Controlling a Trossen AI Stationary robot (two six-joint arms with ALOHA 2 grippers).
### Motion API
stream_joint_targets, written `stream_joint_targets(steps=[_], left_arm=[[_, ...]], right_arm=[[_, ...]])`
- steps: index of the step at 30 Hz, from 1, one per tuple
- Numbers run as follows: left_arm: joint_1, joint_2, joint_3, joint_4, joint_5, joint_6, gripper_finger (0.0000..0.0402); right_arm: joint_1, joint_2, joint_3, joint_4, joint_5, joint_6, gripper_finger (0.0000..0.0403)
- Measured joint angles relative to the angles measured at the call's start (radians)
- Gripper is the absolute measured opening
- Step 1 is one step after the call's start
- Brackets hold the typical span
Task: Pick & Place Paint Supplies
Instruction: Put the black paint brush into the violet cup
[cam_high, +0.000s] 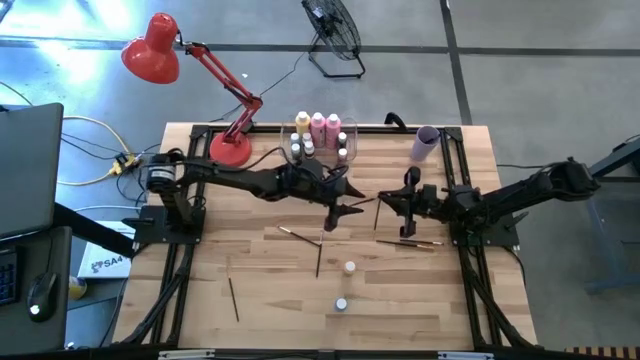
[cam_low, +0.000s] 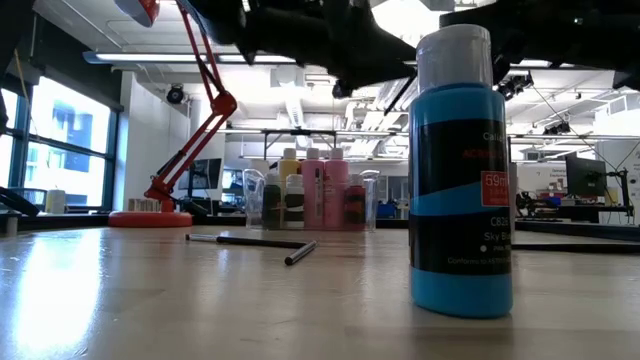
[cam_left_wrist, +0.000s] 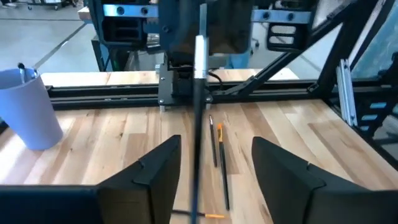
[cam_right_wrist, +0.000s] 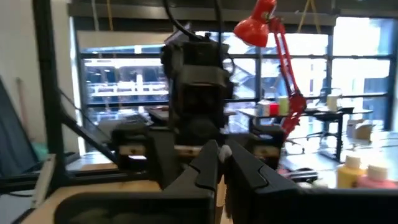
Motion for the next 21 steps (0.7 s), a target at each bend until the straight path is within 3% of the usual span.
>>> stream_joint_targets(steps=[5, 11, 16, 21], left_arm=[[0.0, -0.085, 0.0, -0.154, -0.031, 0.04, 0.0198], [0.0, -0.142, 0.0, -0.28, -0.065, 0.043, 0.0198], [0.0, -0.151, 0.0, -0.341, -0.076, 0.041, 0.0198], [-0.001, -0.151, 0.0, -0.347, -0.078, 0.033, 0.0198]], right_arm=[[0.019, -0.066, 0.0, -0.042, 0.14, -0.083, 0.0004], [0.089, -0.198, 0.038, -0.205, 0.511, -0.216, 0.0004], [0.151, -0.256, 0.184, -0.412, 0.798, -0.318, 0.0004], [0.151, -0.26, 0.341, -0.508, 0.947, -0.429, 0.0004]])
